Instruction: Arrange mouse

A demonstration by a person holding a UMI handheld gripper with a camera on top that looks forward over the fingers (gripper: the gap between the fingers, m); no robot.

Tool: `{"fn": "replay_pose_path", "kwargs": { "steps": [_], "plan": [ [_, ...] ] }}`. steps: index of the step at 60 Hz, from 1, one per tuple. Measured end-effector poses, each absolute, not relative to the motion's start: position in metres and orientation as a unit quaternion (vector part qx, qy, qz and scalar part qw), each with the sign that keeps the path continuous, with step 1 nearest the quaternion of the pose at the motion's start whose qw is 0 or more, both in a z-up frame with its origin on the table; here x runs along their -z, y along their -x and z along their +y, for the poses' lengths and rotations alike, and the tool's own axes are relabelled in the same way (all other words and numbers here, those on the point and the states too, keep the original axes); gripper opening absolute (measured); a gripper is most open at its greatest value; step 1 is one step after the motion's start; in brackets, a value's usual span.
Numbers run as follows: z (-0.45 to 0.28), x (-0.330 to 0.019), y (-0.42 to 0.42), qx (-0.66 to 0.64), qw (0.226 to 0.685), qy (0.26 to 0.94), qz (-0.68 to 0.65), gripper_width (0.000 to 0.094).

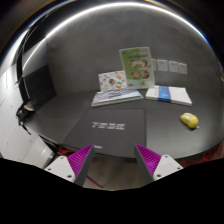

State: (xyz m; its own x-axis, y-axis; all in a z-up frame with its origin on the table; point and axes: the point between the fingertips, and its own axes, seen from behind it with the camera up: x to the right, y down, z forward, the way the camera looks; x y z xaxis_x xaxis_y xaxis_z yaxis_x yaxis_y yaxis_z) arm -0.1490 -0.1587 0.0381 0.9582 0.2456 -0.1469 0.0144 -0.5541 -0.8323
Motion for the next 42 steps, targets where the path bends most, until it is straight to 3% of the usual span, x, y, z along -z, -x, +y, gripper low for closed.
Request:
{"fn": "replay_pose_path", "kwargs": {
  "steps": [9, 27, 42],
  "plan": [
    [-0.134, -0.018, 0.058, -0.037, 0.47, 0.881, -0.028, 0.0829],
    [-0.066, -0.009, -0.144, 0.089, 0.486, 0.869, 0.025, 0.0829],
    [-0.006, 0.008, -0.178, 0.022, 0.467, 0.884, 0.009, 0.083]
  ]
}}
